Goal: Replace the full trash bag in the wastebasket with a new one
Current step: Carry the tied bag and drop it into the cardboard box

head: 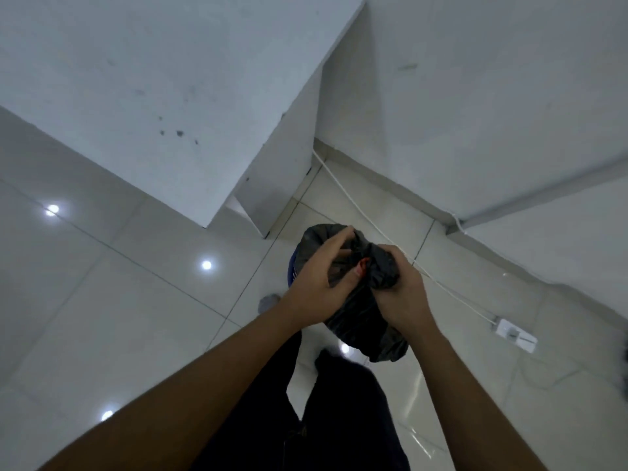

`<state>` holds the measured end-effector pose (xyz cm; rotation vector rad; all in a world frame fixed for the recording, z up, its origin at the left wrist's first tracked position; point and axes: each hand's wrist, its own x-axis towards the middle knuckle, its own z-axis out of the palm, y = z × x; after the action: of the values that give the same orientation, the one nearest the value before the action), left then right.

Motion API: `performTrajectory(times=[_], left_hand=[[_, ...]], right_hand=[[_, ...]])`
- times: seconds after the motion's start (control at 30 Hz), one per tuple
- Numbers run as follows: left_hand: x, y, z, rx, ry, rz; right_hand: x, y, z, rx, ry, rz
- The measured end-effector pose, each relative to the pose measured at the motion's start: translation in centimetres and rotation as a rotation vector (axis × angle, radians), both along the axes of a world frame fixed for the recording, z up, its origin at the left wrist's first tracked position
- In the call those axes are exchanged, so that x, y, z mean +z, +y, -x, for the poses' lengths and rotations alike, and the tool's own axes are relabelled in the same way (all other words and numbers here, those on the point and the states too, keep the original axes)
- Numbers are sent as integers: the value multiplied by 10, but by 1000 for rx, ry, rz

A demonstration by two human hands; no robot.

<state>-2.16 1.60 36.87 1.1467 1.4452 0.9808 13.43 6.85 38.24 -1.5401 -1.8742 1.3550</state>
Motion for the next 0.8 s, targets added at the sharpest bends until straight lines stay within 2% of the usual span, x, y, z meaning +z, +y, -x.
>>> performTrajectory(times=[0.17,0.27,0.37,0.47,0.6,0.8], left_hand=[[65,-28,-15,-41,-44,-104],[93,-56,-22,-84,1,-116],[116,-86,-27,2,129,-160],[136,-115,-25,218,224,-198],[158,-163,-1,457,111,-211],[184,-251,55,685,-249,-138]], right_hand=[[47,-15,-9,154,31,-81],[68,-30,-11,280,41,-112],[89,-52,-5,342,68,-135],[110,-76,9,408,78,-129],[137,-110,37,600,85,-144],[169,-173,102,763,156,-173]])
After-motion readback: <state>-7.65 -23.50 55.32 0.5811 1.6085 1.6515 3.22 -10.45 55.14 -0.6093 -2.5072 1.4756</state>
